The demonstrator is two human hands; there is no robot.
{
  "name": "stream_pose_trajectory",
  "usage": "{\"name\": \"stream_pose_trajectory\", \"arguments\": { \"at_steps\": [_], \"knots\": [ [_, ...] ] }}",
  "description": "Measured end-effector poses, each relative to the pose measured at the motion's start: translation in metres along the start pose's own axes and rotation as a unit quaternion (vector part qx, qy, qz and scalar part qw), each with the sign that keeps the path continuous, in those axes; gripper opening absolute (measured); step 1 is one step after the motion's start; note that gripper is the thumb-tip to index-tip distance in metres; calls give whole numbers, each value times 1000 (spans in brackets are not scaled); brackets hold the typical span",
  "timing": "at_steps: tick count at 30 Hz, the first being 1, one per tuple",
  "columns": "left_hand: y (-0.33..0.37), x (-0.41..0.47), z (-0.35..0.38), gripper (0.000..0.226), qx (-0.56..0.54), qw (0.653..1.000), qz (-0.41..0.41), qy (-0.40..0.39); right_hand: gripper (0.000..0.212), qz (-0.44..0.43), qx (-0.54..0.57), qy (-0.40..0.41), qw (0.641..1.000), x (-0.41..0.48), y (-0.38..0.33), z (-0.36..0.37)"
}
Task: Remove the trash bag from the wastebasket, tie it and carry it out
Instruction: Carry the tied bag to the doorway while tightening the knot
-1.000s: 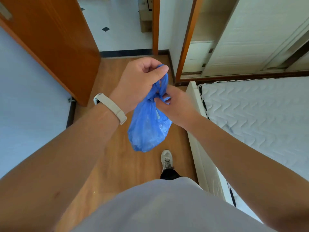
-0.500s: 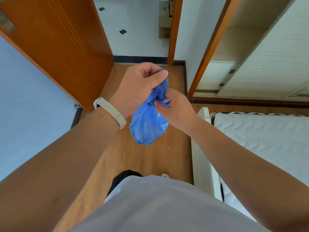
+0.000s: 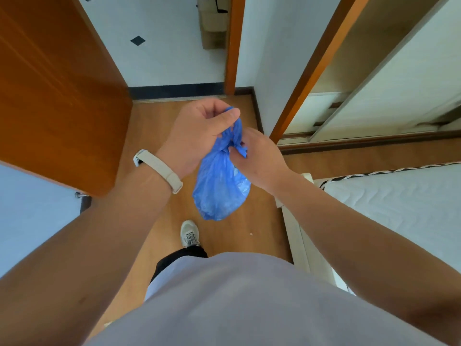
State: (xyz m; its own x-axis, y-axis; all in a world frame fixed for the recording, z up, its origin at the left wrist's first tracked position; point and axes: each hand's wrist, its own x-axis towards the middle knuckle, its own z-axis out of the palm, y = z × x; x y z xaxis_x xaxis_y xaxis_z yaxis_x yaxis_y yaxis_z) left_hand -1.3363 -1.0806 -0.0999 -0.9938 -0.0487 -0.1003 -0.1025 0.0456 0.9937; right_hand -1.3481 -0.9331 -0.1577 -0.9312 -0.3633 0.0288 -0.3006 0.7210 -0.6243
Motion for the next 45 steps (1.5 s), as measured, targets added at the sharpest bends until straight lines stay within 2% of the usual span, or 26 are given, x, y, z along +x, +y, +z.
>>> {"name": "stream_pose_trajectory", "arguments": {
  "at_steps": [5,9,12,26,31,38,40,45],
  "knots": [
    [17,75,-52,7,-15,999,16,-45,8,22,30,61,997,70,-29,7],
    [25,123,-82,10,-44,997,17,-60,6,86,16,107,990,118,-45,11],
    [25,160,-102,10,-53,996,14,-72,16,123,46,134,982,157,-52,15],
    [18,333,-111,10,-13,995,-3,-98,12,134,82,84,984,321,-4,26],
    [26,401,-100,11,17,993,-47,-103,15,166,114,46,978,385,18,9],
    [48,482,-84,11,18,992,-66,-103,10,98,123,68,985,459,52,-17],
    [53,502,-81,11,12,993,-65,-102,8,98,115,71,986,478,60,-26],
    [69,546,-76,11,10,993,-54,-103,18,145,97,76,982,511,69,-52]
  ]
}}
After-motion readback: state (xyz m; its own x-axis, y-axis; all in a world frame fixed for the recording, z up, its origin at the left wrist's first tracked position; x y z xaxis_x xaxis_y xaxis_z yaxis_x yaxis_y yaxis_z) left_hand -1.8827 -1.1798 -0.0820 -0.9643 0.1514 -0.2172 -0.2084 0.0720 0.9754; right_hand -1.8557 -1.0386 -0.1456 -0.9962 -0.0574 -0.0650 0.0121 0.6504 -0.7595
